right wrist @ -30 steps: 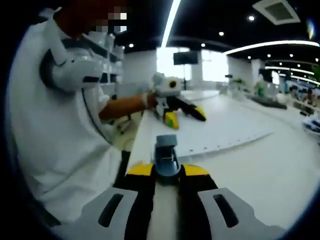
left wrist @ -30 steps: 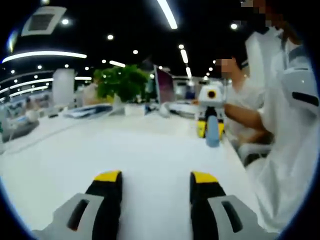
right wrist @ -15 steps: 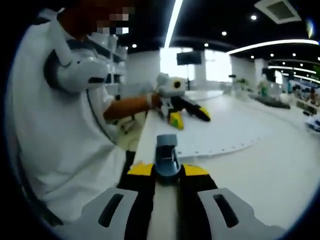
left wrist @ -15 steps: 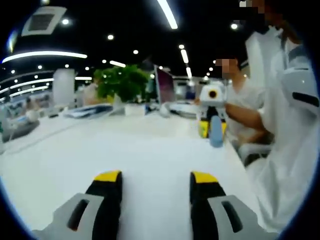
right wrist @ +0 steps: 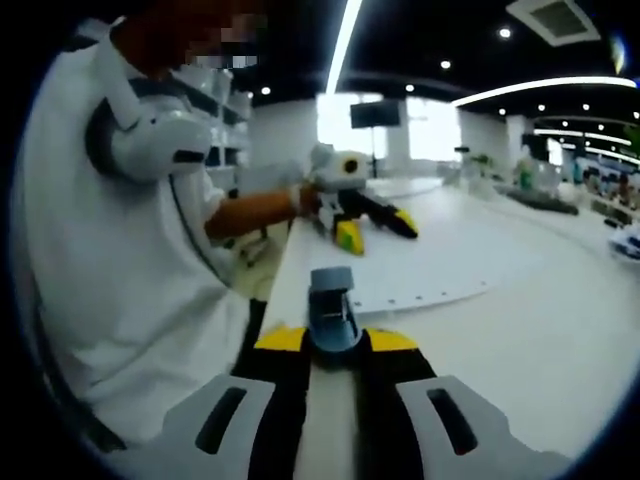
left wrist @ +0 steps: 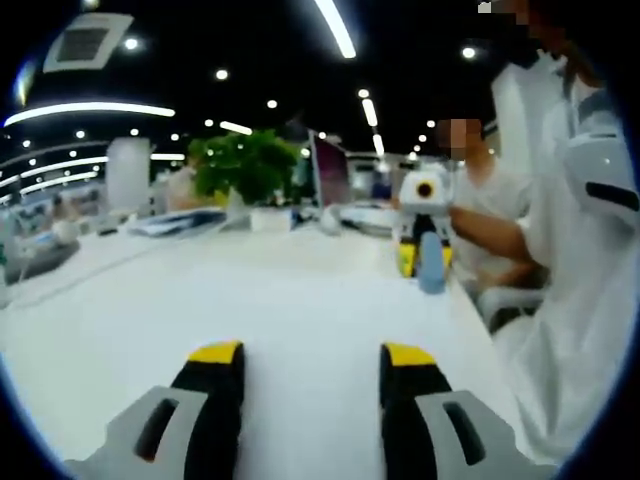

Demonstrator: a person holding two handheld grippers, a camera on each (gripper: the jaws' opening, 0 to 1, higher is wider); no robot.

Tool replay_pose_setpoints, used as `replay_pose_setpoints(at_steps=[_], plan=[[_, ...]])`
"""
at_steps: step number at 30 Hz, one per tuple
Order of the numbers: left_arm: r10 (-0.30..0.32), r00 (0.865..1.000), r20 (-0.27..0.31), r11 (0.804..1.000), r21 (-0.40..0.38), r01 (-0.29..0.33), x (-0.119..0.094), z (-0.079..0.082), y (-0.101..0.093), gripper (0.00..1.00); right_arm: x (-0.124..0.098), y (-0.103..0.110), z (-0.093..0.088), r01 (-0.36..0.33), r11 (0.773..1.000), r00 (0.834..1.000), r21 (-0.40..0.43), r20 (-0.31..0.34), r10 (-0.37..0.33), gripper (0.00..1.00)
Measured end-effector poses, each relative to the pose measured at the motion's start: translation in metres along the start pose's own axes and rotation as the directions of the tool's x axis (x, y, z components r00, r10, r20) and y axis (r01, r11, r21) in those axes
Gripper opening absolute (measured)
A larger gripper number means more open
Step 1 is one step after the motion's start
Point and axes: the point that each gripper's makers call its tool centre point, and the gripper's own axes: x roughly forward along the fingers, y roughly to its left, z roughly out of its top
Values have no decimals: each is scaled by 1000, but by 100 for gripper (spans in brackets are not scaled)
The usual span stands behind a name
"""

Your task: Pick up the paper insert the paper into the punch align the paper edges press the punch to punch holes

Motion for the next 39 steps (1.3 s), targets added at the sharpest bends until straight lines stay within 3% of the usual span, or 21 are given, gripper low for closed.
replay_pose_setpoints(at_steps=[16, 19, 24, 27, 30, 32, 35, 39], plan=[[3, 1000, 3, 1000, 0, -3, 1, 0, 0, 55, 4, -1, -1, 10, 1000, 1000, 1, -14, -10, 25], [18, 1000, 0, 1000, 2, -18, 1, 0, 3, 60, 2, -4, -1, 31, 999, 999, 5, -17, -31, 28], [12, 999, 35, 999, 34, -14, -2, 10, 2, 68, -6, -1, 5, 61, 998, 998, 5, 2, -61, 29], [18, 993, 118, 1000, -4, -17, -8, 34, 2, 70, -13, 1, 10, 86, 996, 996, 17, 19, -86, 30], [-1, 985, 170, 1000, 22, -3, -12, 56, -8, 73, -19, 2, 12, 123, 992, 992, 19, 29, -123, 31], [-24, 983, 184, 999, 39, 18, -10, 69, -25, 75, -27, 4, 16, 165, 986, 985, 27, 55, -166, 31], [-66, 982, 176, 997, 59, 56, 4, 71, -52, 75, -35, 8, 22, 211, 977, 972, 35, 98, -214, 31], [-131, 982, 139, 990, 78, 121, 32, 61, -87, 74, -47, 4, 20, 298, 952, 944, 70, 129, -305, 31]])
